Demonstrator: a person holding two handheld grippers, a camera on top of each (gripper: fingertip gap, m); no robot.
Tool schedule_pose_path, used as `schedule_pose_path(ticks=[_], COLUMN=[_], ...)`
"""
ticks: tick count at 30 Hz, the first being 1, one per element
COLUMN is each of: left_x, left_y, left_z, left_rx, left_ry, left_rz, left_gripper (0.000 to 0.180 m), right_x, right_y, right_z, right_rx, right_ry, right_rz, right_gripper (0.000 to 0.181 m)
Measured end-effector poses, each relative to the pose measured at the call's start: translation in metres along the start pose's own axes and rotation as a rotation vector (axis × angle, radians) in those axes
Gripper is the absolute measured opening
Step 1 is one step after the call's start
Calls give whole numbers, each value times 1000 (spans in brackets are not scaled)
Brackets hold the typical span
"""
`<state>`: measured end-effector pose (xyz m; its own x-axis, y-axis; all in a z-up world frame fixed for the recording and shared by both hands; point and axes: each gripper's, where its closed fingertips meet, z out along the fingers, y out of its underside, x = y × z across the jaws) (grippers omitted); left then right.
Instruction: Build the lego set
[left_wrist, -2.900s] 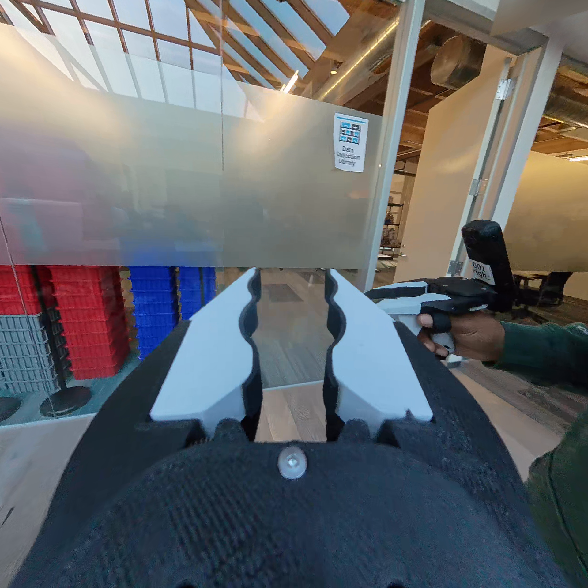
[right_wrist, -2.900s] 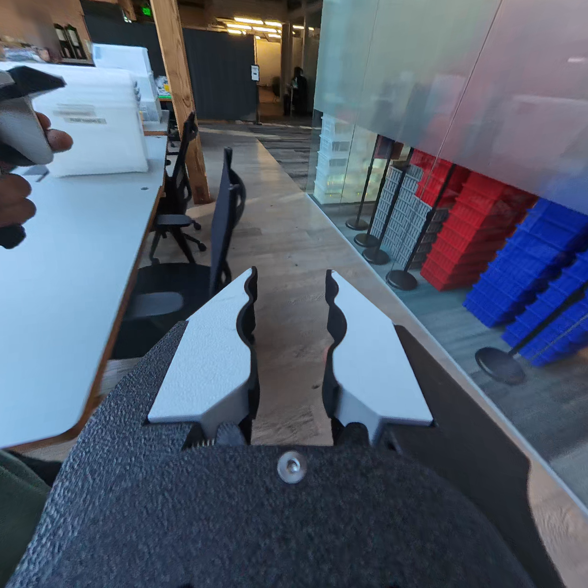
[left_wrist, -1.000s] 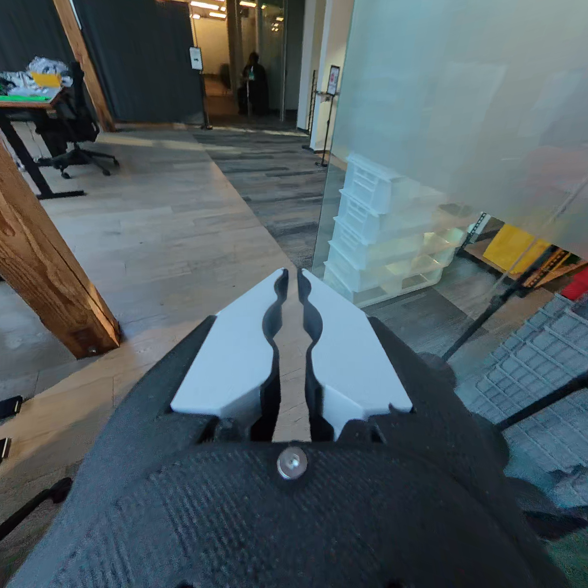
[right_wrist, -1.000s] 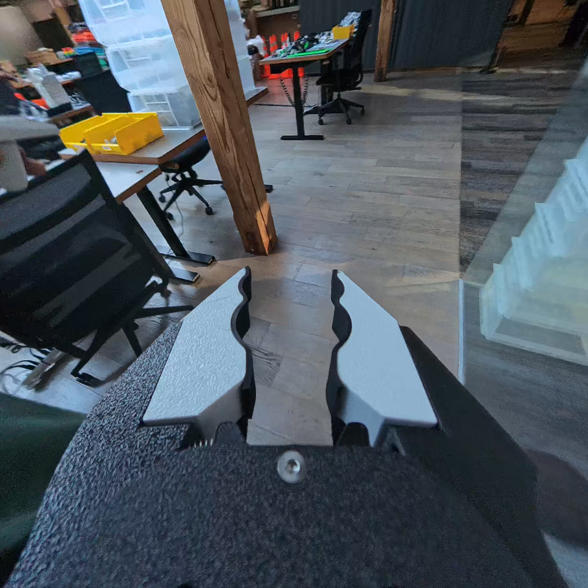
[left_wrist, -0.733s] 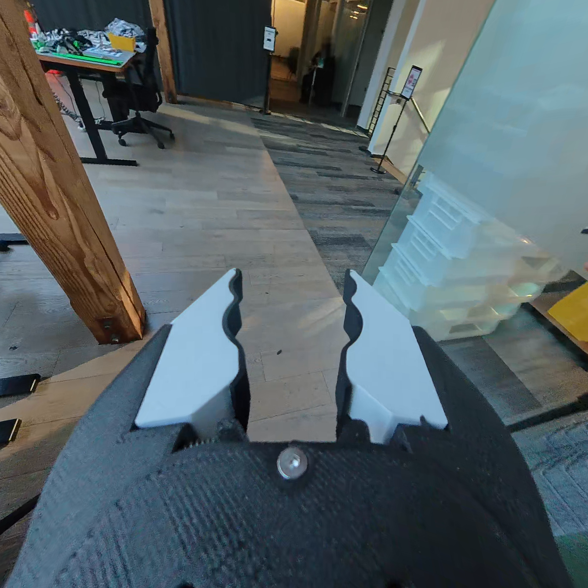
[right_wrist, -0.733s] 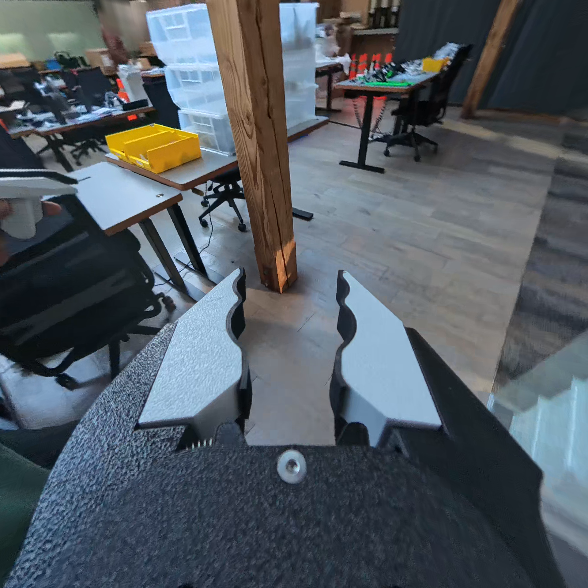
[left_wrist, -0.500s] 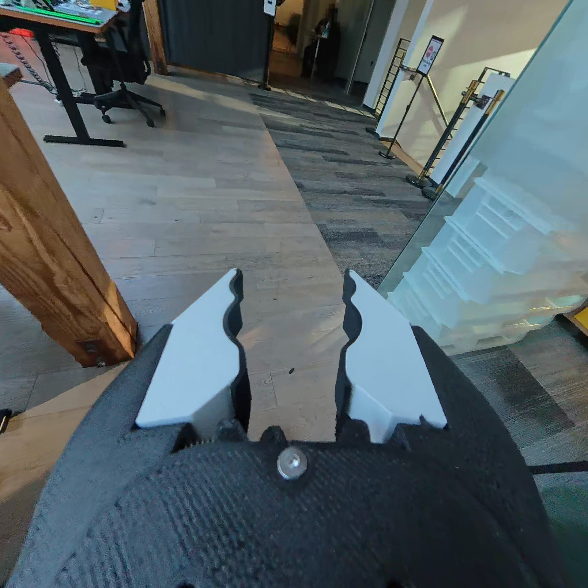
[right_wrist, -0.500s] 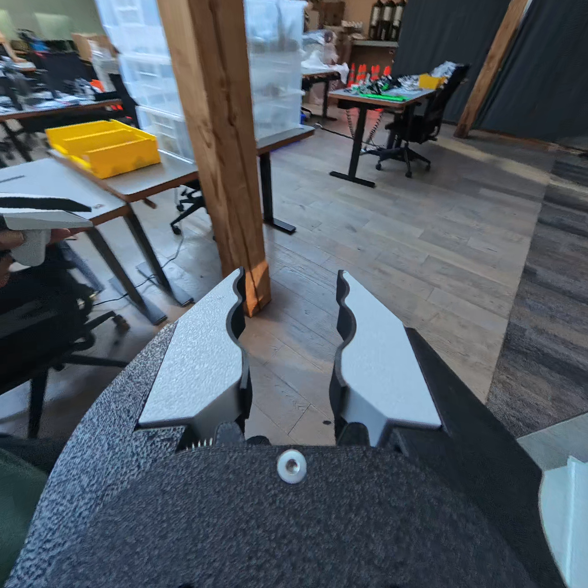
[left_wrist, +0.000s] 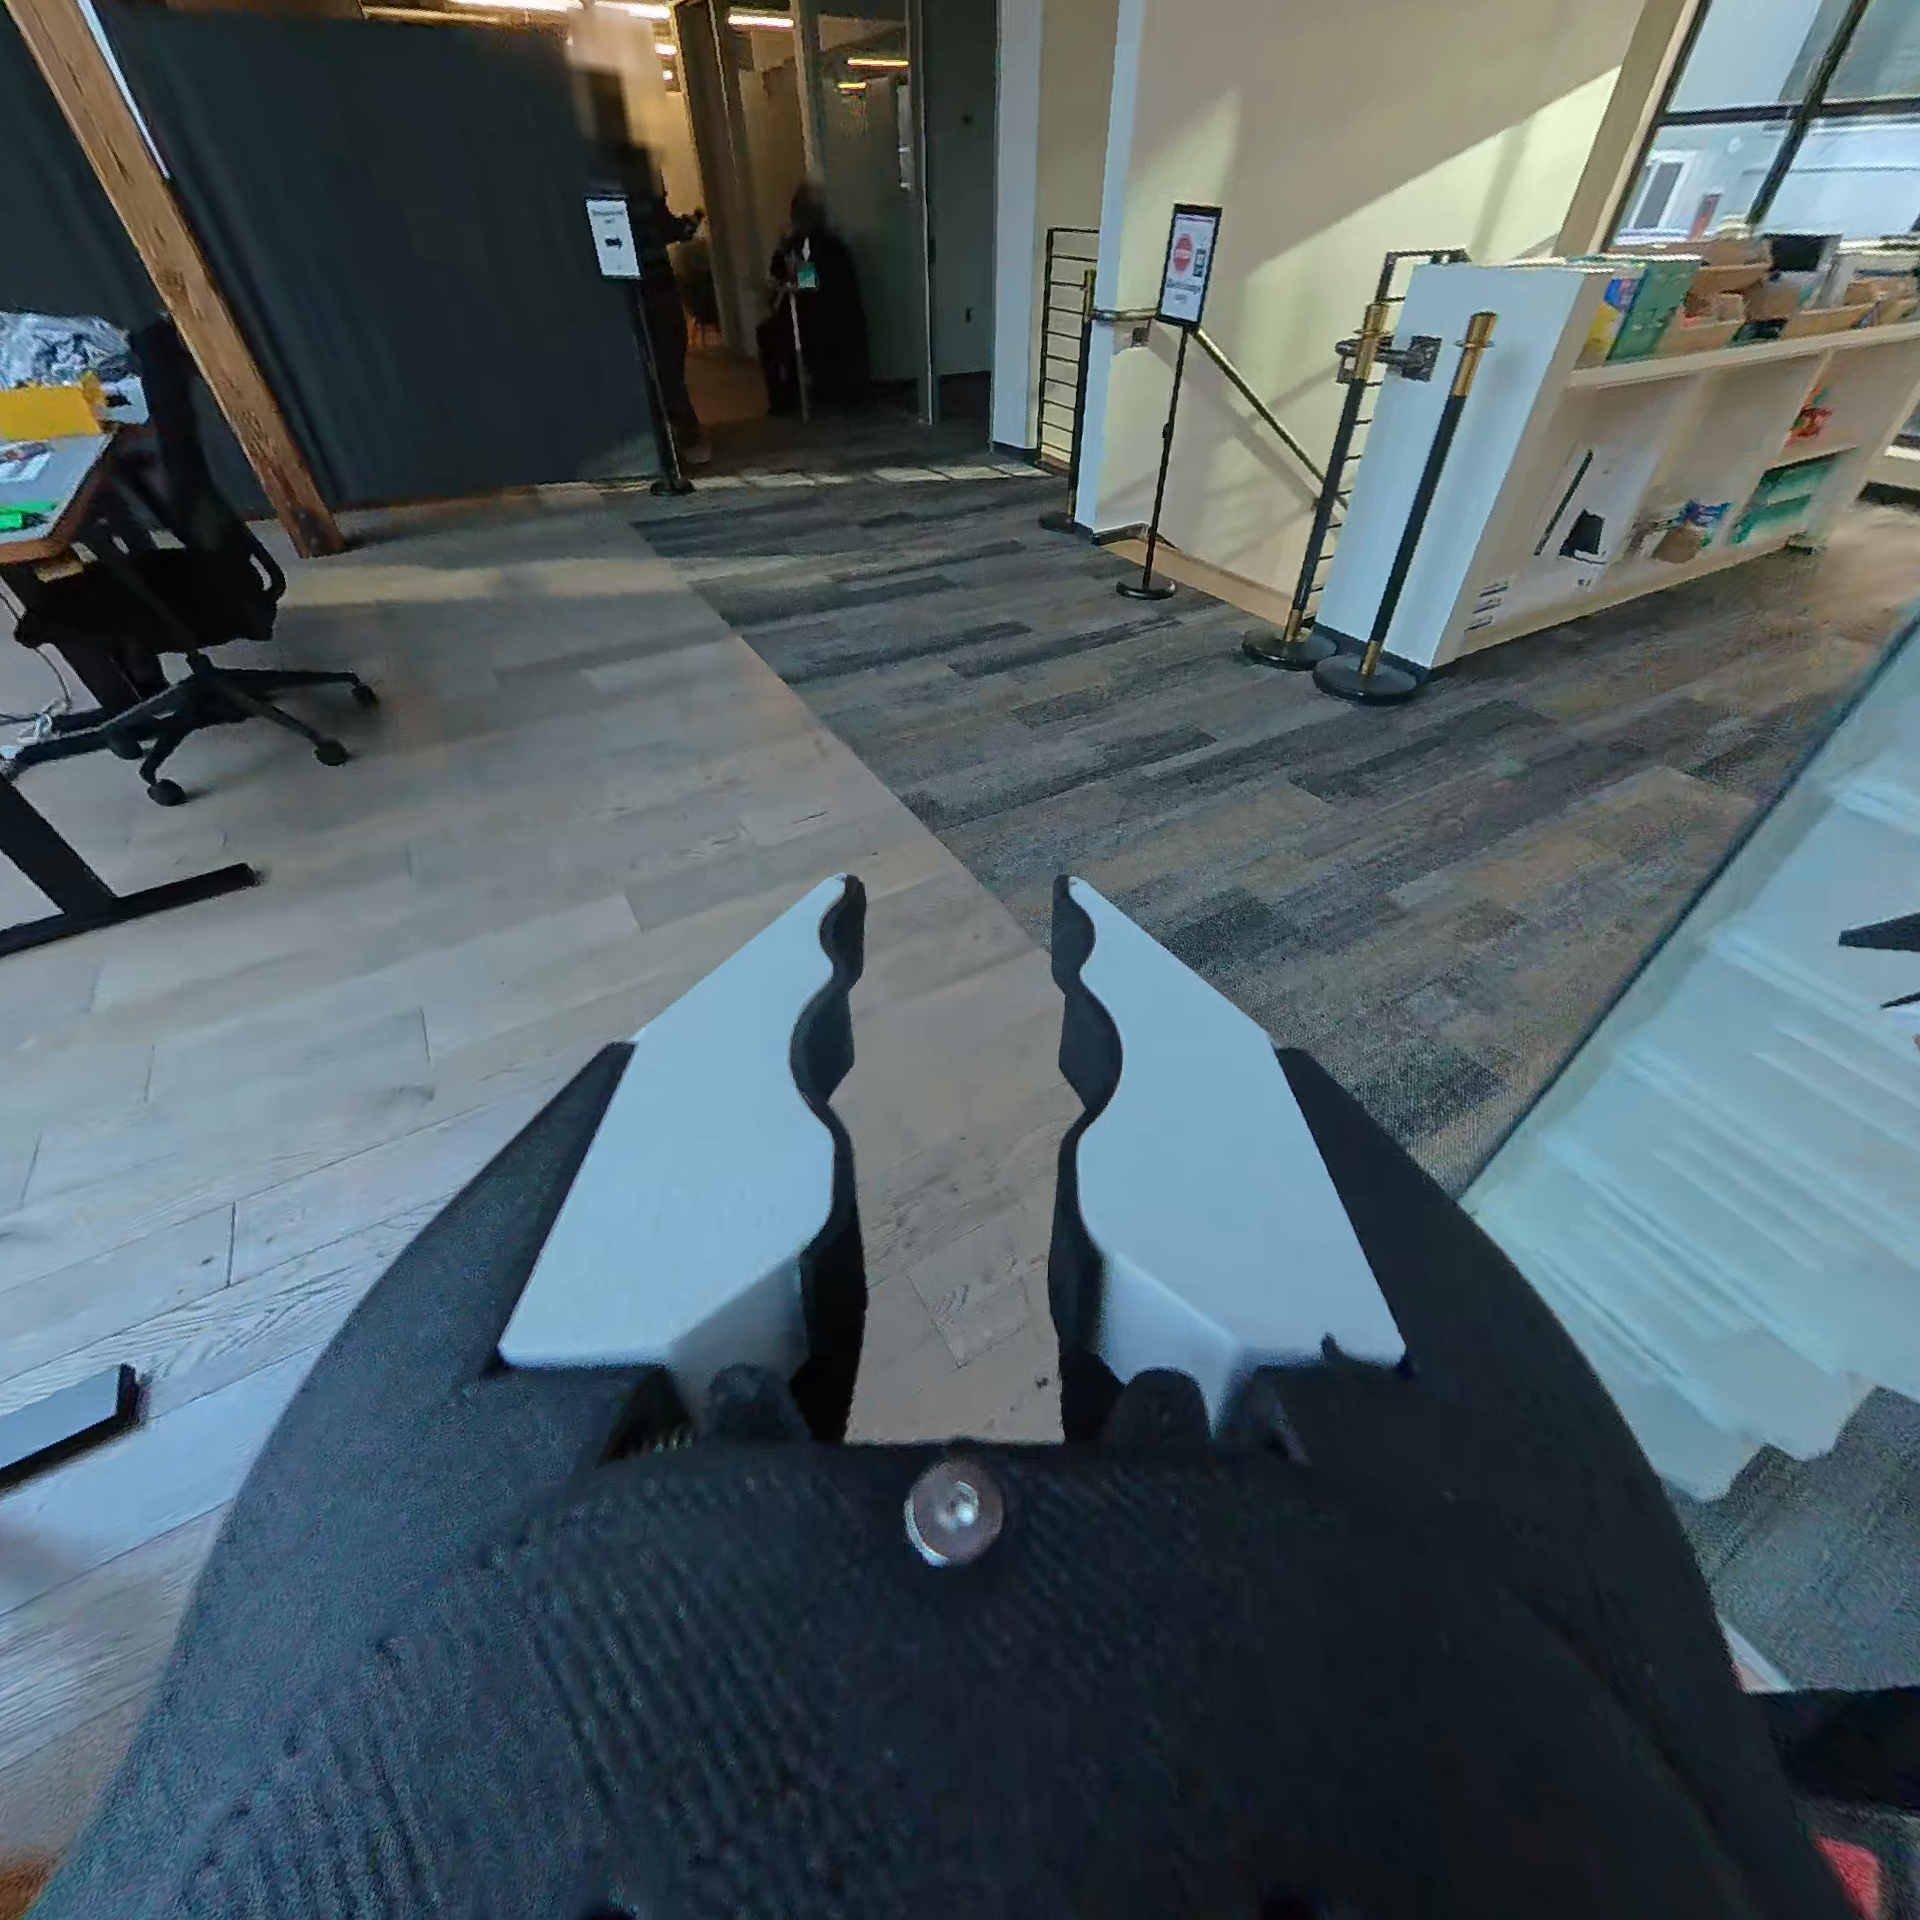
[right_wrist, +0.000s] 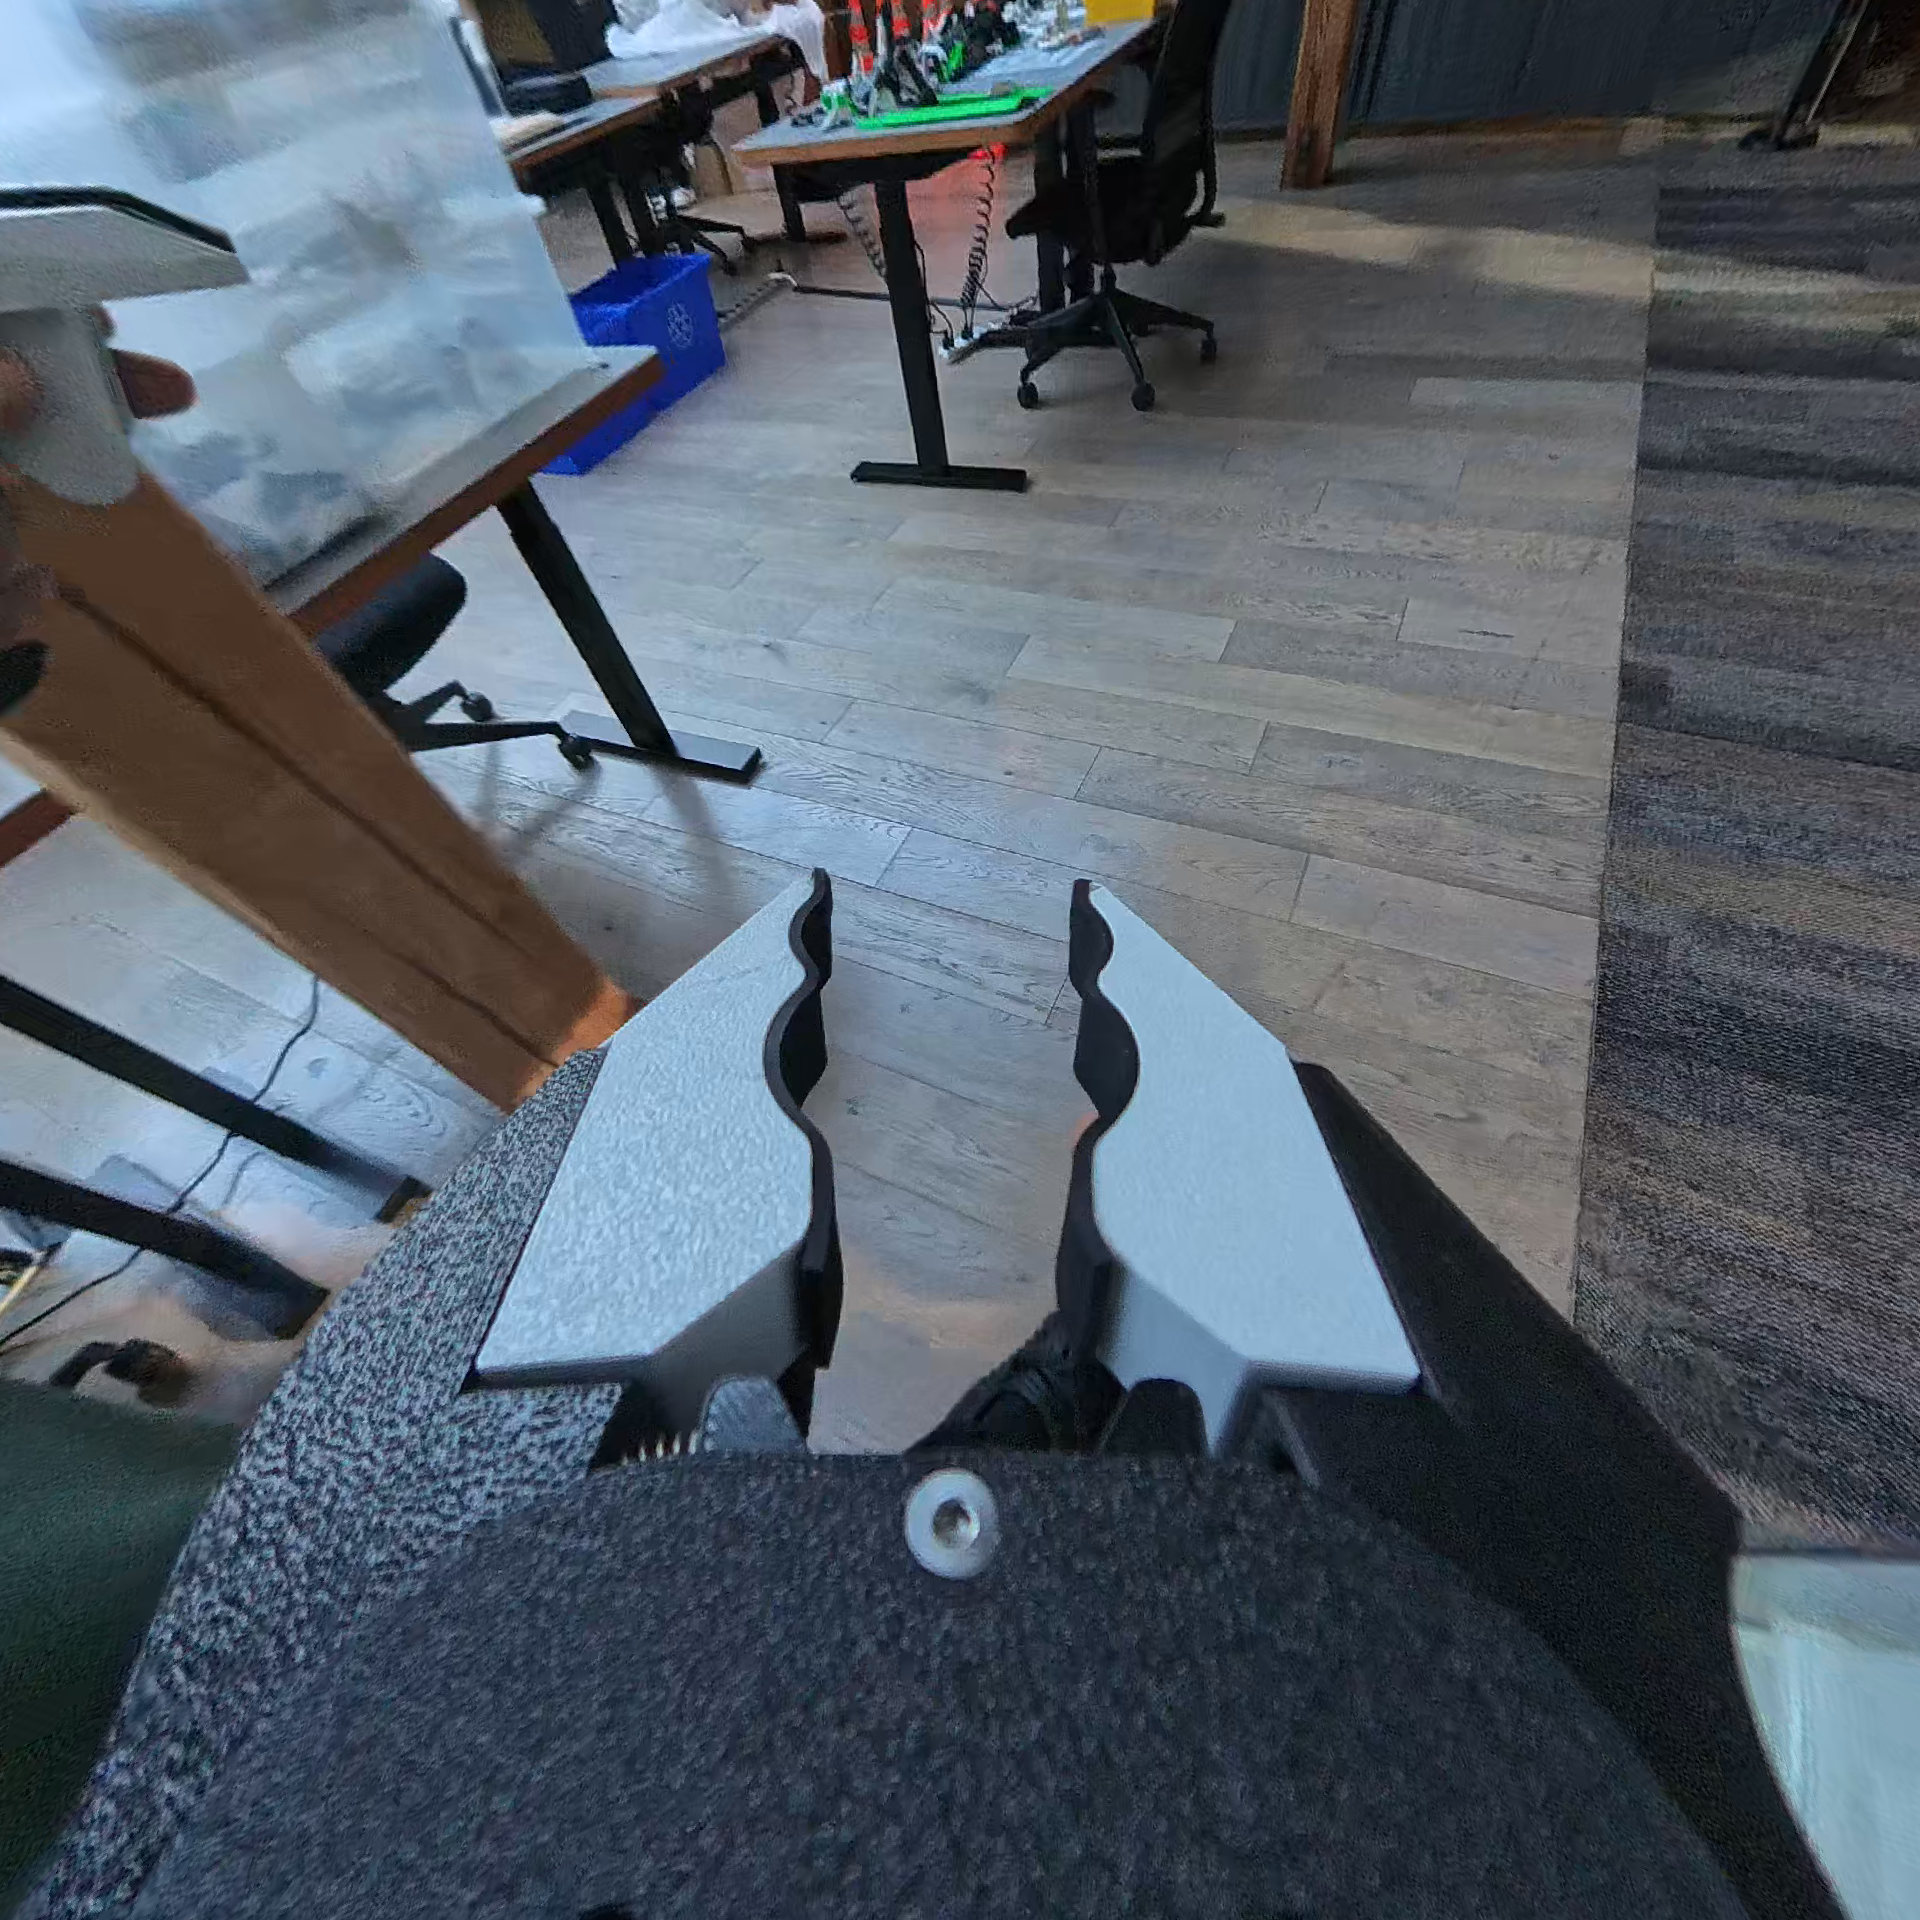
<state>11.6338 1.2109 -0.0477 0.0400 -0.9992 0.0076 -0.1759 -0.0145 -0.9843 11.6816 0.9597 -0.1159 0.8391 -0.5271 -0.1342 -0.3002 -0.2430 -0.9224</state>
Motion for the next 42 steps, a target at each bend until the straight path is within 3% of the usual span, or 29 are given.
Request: schedule_pose_path(ticks=[1, 5, 16, 20, 28, 31, 36, 42], left_x=[-13, -68, -290, -358, -487, -527, -594, -683], left_y=[6, 14, -8, -1, -125, -166, -172, -155], left_z=[26, 115, 348, 469, 724, 811, 952, 1090], left_rx=[-9, -69, -58, -114, -88, -31, 3, -90], left_ry=[-11, -81, -204, -105, 178, 179, 120, 5], left_rz=[-22, -132, -205, -222, -35, 33, -29, -131], left_gripper=[33, 30, 35, 35, 35, 39, 52, 51], right_x=[17, 76, 177, 217, 291, 333, 429, 537], right_y=[-4, -63, -290, -298, -385, -405, -442, -518], right_z=[30, 151, 468, 577, 752, 819, 949, 1131], right_rx=[-5, -6, 93, 40, 31, 23, 53, 41], right_ry=[-6, -65, -209, -136, -24, -16, 24, -49], right_rz=[3, 4, -307, -195, -125, -99, -105, -62], right_gripper=[44, 44, 43, 42, 39, 42, 49, 53])
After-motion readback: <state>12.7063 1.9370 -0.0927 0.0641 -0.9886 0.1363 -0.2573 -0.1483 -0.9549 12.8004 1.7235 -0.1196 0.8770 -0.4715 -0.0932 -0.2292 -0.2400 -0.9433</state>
